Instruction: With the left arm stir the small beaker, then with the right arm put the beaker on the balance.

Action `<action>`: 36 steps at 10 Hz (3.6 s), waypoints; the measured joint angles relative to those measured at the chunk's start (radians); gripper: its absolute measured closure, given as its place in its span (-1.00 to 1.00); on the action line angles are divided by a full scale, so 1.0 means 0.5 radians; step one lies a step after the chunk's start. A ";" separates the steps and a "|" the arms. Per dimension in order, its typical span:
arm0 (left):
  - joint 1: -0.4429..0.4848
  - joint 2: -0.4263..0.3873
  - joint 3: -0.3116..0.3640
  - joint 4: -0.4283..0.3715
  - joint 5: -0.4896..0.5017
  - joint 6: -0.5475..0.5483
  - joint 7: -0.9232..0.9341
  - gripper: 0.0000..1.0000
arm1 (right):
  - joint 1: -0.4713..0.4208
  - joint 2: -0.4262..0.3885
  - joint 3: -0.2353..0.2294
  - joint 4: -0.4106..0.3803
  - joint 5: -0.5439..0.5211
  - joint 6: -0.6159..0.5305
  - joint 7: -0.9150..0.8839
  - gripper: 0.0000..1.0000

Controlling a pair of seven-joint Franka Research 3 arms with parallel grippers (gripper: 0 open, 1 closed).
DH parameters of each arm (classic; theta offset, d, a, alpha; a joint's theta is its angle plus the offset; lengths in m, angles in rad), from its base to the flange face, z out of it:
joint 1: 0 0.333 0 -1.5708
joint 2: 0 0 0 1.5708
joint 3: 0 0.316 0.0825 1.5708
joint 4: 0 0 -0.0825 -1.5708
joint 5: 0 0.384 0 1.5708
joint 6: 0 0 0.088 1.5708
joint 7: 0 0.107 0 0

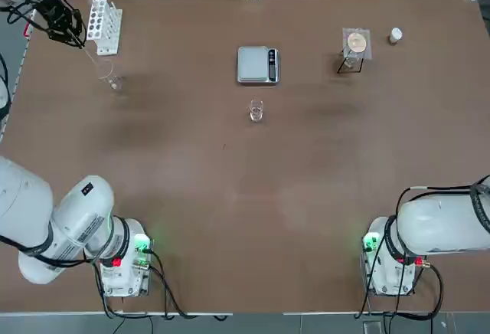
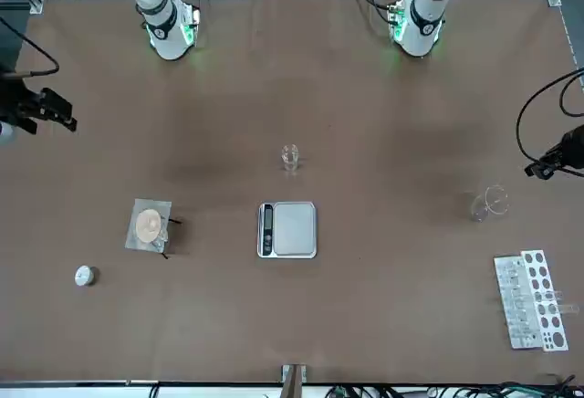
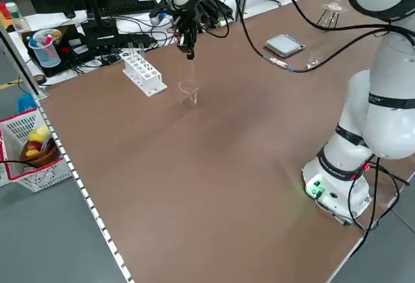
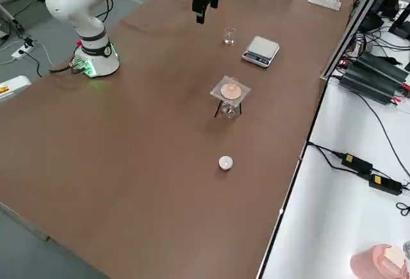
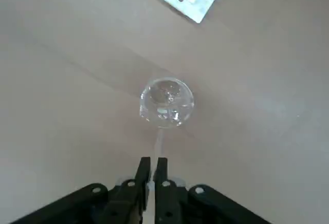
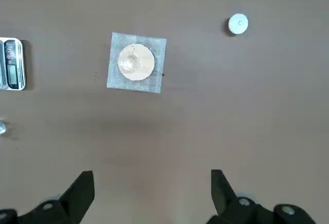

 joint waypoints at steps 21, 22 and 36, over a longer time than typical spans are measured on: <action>0.087 0.489 0.001 -0.008 0.046 0.410 0.181 0.70 | 0.006 0.000 -0.001 0.000 0.000 0.000 0.000 -1.00; 0.092 0.489 0.001 -0.008 0.046 0.411 0.187 0.62 | 0.006 0.000 -0.001 0.000 0.000 0.000 0.000 -1.00; 0.126 0.089 -0.076 0.253 0.127 -0.075 0.225 -0.23 | 0.148 0.000 0.010 0.001 0.004 0.057 0.013 -1.00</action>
